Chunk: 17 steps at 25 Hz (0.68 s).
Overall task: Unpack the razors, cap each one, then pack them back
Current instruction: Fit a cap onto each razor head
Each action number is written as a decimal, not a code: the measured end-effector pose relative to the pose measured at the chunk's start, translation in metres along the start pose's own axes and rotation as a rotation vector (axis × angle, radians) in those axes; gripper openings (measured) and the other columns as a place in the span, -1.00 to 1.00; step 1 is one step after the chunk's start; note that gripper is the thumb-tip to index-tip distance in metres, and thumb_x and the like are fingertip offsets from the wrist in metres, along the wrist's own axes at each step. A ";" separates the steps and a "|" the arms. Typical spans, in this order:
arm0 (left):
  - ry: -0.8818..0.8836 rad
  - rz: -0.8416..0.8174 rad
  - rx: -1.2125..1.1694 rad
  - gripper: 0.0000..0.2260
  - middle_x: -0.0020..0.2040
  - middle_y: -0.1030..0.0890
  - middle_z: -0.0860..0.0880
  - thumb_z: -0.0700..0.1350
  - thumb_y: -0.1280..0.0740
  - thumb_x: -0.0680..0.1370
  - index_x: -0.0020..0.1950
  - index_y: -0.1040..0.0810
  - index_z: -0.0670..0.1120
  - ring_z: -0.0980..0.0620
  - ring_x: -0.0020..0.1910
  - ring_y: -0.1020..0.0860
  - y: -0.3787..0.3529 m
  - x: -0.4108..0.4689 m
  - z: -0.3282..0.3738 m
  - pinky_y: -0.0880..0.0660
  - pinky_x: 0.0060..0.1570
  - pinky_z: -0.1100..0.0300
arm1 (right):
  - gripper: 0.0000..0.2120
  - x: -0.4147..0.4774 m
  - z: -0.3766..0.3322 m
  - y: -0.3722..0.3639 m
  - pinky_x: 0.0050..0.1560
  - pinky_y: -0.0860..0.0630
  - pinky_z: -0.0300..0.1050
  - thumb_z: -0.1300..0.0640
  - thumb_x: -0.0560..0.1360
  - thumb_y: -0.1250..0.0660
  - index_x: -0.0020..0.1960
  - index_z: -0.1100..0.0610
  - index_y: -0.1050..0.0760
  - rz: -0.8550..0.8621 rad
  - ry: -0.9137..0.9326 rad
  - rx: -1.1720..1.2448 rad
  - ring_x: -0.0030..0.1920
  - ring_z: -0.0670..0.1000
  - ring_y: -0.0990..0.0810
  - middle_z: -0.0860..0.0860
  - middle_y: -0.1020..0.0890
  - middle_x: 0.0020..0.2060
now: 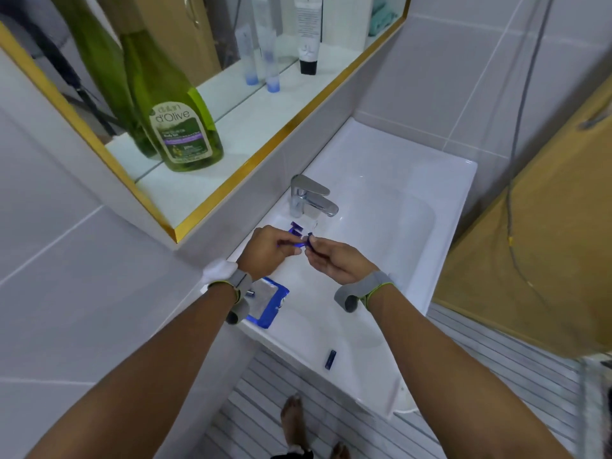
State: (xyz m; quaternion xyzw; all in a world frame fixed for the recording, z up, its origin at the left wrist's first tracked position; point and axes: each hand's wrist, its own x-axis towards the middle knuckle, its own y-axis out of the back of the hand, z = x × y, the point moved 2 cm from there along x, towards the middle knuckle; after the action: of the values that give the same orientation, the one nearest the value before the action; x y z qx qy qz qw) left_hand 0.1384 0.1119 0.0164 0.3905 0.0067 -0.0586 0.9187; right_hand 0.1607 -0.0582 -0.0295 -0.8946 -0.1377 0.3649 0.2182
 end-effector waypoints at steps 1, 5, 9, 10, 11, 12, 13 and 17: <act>0.015 0.000 -0.020 -0.81 -0.10 -0.73 -0.04 -0.11 -0.50 0.46 0.07 -0.73 -0.03 0.07 -0.23 -0.60 0.001 -0.008 0.002 -0.53 -0.06 0.15 | -0.83 -0.007 0.005 0.001 -0.07 -0.59 -0.26 0.09 0.52 -0.36 0.07 0.13 -0.60 0.003 -0.023 -0.003 -0.16 -0.11 -0.62 -0.02 -0.64 -0.16; 0.052 -0.036 -0.063 -0.80 -0.07 -0.72 0.04 -0.08 -0.53 0.43 0.05 -0.74 -0.03 0.28 -0.18 -0.57 0.007 -0.024 0.004 -0.36 -0.15 0.58 | -0.89 -0.024 0.016 -0.003 -0.17 -0.60 -0.33 0.15 0.55 -0.31 -0.02 0.16 -0.59 -0.030 -0.056 0.088 -0.25 -0.12 -0.55 -0.01 -0.57 -0.27; 0.087 0.002 -0.128 -0.80 -0.05 -0.72 0.00 -0.13 -0.52 0.44 0.05 -0.73 -0.09 0.25 -0.17 -0.58 0.014 -0.038 -0.006 -0.37 -0.17 0.63 | -0.90 -0.024 0.030 -0.020 -0.20 -0.61 -0.33 0.19 0.56 -0.28 -0.02 0.20 -0.56 -0.013 -0.057 0.174 -0.23 -0.10 -0.49 0.00 -0.59 -0.38; 0.105 0.010 -0.153 -0.80 -0.05 -0.72 0.00 -0.14 -0.52 0.44 0.06 -0.73 -0.10 0.27 -0.17 -0.58 0.017 -0.041 -0.011 -0.38 -0.17 0.64 | -0.90 -0.020 0.033 -0.026 -0.20 -0.61 -0.33 0.19 0.56 -0.29 -0.02 0.20 -0.56 -0.001 -0.054 0.172 -0.24 -0.10 -0.50 0.00 -0.60 -0.37; 0.118 0.007 -0.171 -0.79 -0.04 -0.72 -0.01 -0.14 -0.51 0.45 0.07 -0.73 -0.10 0.28 -0.17 -0.58 0.020 -0.045 -0.019 -0.39 -0.18 0.64 | -0.90 -0.016 0.037 -0.033 -0.20 -0.61 -0.33 0.19 0.55 -0.30 -0.03 0.20 -0.57 0.015 -0.054 0.160 -0.26 -0.10 -0.52 0.00 -0.59 -0.36; 0.135 -0.005 -0.174 -0.79 -0.03 -0.72 -0.01 -0.14 -0.51 0.45 0.08 -0.72 -0.09 0.29 -0.16 -0.59 0.022 -0.047 -0.027 -0.40 -0.17 0.61 | -0.90 -0.012 0.040 -0.038 -0.21 -0.61 -0.33 0.18 0.55 -0.31 -0.04 0.19 -0.58 0.034 -0.061 0.146 -0.27 -0.11 -0.53 0.00 -0.59 -0.34; 0.152 -0.027 -0.175 -0.78 -0.01 -0.73 -0.01 -0.14 -0.51 0.45 0.09 -0.72 -0.08 0.26 -0.15 -0.60 0.024 -0.049 -0.036 -0.43 -0.14 0.56 | -0.91 -0.009 0.044 -0.043 -0.21 -0.61 -0.34 0.18 0.54 -0.32 -0.05 0.18 -0.58 0.047 -0.070 0.128 -0.26 -0.11 -0.53 -0.01 -0.60 -0.33; 0.186 -0.200 -0.067 -0.78 0.00 -0.73 -0.01 -0.13 -0.50 0.47 0.10 -0.71 -0.05 0.13 -0.11 -0.64 0.052 -0.056 -0.083 -0.52 -0.02 0.37 | -0.90 0.018 0.079 -0.080 -0.24 -0.60 -0.36 0.17 0.54 -0.31 -0.09 0.16 -0.59 0.075 -0.148 0.073 -0.32 -0.14 -0.58 -0.03 -0.65 -0.37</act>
State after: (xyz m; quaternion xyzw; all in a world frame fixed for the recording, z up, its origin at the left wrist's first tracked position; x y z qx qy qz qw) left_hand 0.0913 0.2133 -0.0010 0.3608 0.1326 -0.1134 0.9162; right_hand 0.1098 0.0414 -0.0509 -0.8611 -0.1064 0.4427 0.2263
